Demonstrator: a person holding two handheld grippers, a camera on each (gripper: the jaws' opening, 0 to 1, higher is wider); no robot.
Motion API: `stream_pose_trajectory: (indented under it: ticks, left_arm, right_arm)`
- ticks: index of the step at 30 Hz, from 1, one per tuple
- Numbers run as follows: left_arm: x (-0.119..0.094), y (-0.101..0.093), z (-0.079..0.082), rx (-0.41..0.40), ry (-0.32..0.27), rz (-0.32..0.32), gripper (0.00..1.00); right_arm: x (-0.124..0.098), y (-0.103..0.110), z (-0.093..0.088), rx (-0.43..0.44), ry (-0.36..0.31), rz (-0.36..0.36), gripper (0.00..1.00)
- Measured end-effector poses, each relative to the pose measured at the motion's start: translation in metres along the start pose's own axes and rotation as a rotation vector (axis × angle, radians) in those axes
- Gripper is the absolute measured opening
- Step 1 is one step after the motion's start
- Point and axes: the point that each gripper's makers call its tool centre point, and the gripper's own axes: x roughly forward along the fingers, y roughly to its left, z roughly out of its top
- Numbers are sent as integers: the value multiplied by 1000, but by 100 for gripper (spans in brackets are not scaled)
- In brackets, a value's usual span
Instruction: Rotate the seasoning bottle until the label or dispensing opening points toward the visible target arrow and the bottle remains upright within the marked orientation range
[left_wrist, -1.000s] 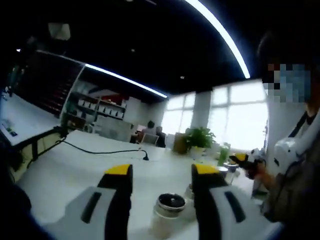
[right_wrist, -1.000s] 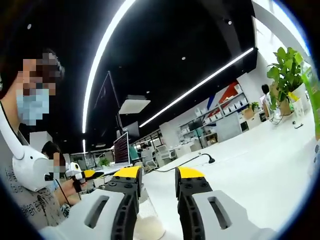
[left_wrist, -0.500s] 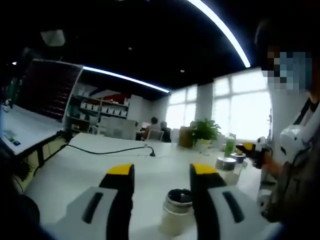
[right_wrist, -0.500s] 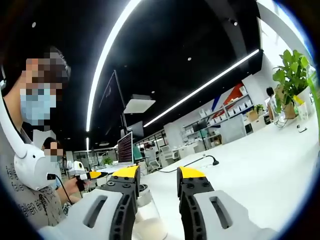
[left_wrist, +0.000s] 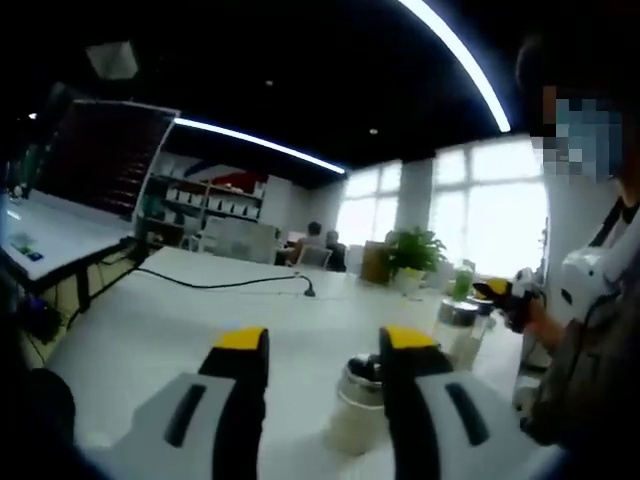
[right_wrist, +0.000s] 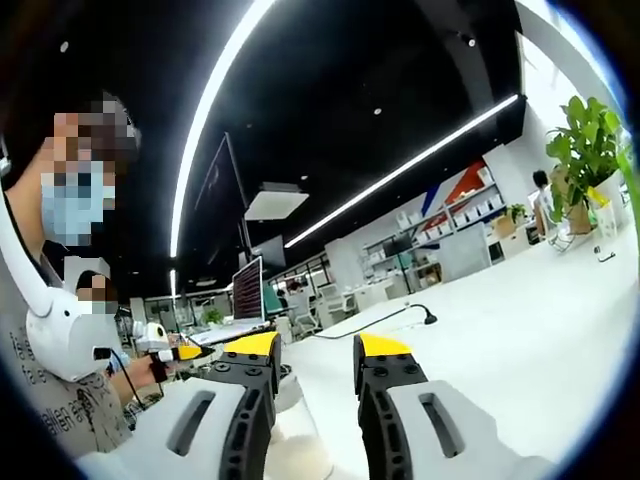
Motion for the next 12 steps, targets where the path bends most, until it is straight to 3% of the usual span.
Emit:
stream_pose_trajectory:
  ticks: [4, 10, 12]
  left_arm:
    - [5, -4, 15, 56, -35, -16, 47]
    - [8, 6, -6, 57, 21, 12, 46]
    - [5, 11, 1, 35, -17, 31, 46]
  right_arm:
    - [2, -1, 9, 14, -34, 1, 28]
    - [4, -11, 2, 40, -18, -31, 28]
    - [3, -13, 7, 52, -37, -36, 28]
